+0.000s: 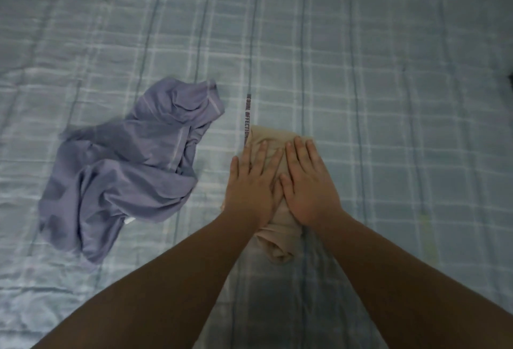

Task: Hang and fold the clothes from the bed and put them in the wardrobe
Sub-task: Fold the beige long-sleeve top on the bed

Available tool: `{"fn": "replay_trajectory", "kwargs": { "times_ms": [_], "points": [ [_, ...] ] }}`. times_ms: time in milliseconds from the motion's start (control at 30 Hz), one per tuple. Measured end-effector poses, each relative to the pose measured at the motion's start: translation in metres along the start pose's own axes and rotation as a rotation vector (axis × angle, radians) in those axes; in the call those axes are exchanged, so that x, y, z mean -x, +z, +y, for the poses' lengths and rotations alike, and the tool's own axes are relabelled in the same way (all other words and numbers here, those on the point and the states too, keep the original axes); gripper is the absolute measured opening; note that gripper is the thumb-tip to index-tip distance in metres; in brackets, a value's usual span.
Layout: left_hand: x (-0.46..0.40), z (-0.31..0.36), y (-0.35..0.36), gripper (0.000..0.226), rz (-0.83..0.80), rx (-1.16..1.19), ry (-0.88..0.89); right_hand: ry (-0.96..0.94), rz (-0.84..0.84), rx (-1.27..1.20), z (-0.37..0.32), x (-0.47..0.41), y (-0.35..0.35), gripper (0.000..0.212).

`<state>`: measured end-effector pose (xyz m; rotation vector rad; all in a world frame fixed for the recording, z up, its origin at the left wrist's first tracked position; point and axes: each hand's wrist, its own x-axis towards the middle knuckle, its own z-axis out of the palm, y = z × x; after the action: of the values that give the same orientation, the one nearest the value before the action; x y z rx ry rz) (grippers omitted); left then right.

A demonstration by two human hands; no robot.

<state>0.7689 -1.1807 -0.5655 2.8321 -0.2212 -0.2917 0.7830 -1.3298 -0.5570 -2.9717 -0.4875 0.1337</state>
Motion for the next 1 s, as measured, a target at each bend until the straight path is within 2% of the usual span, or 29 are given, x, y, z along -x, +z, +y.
{"fn": "replay_trajectory", "kwargs": {
  "times_ms": [100, 233, 267, 333, 400, 467, 533, 567, 667, 700, 767, 800, 867, 900, 933, 1000],
  "points": [
    [0.004, 0.001, 0.006, 0.059, 0.000, 0.010, -0.023, -0.054, 0.048, 0.060, -0.002, 0.001, 0.006, 0.059],
    [0.004, 0.002, -0.002, 0.060, -0.010, 0.090, -0.018, -0.046, 0.091, -0.019, -0.004, 0.003, 0.001, 0.060],
    [0.004, 0.001, -0.006, 0.060, -0.011, 0.131, 0.003, 0.017, 0.093, -0.143, -0.006, 0.007, -0.003, 0.062],
    [0.011, -0.001, -0.017, 0.064, 0.023, 0.243, -0.001, 0.282, 0.064, -0.492, -0.013, 0.023, -0.005, 0.073],
    [0.023, -0.001, -0.029, 0.073, 0.038, 0.407, -0.136, 0.605, 0.057, -0.889, -0.025, 0.042, -0.006, 0.083],
    [0.039, -0.002, -0.036, 0.075, 0.079, 0.534, -0.307, 0.855, 0.045, -1.158, -0.036, 0.058, -0.012, 0.078],
    [0.058, -0.006, -0.038, 0.069, 0.141, 0.594, -0.441, 0.959, -0.038, -1.219, -0.042, 0.066, -0.011, 0.057],
    [0.068, -0.007, -0.037, 0.066, 0.159, 0.601, -0.483, 0.992, -0.077, -1.226, -0.046, 0.067, -0.012, 0.056],
    [0.098, -0.005, -0.034, 0.050, 0.188, 0.641, -0.548, 1.070, -0.173, -1.293, -0.060, 0.067, -0.011, 0.079],
    [0.109, -0.002, -0.034, 0.050, 0.191, 0.677, -0.593, 1.077, -0.204, -1.294, -0.067, 0.069, -0.013, 0.076],
    [0.128, 0.003, -0.034, 0.059, 0.192, 0.771, -0.717, 1.053, -0.214, -1.369, -0.084, 0.082, -0.019, 0.045],
    [0.136, 0.003, -0.034, 0.064, 0.195, 0.815, -0.783, 1.035, -0.217, -1.415, -0.093, 0.092, -0.020, 0.038],
    [0.147, 0.002, -0.032, 0.073, 0.203, 0.837, -0.904, 1.049, -0.302, -1.613, -0.112, 0.115, -0.021, 0.045],
    [0.152, -0.001, -0.030, 0.076, 0.202, 0.826, -0.945, 1.080, -0.383, -1.719, -0.119, 0.126, -0.025, 0.042],
    [0.155, -0.004, -0.028, 0.079, 0.199, 0.828, -0.991, 1.099, -0.459, -1.737, -0.120, 0.133, -0.027, 0.033],
    [0.159, -0.010, -0.021, 0.089, 0.191, 0.877, -1.113, 1.137, -0.520, -1.625, -0.105, 0.141, -0.024, 0.009]
  ]
}}
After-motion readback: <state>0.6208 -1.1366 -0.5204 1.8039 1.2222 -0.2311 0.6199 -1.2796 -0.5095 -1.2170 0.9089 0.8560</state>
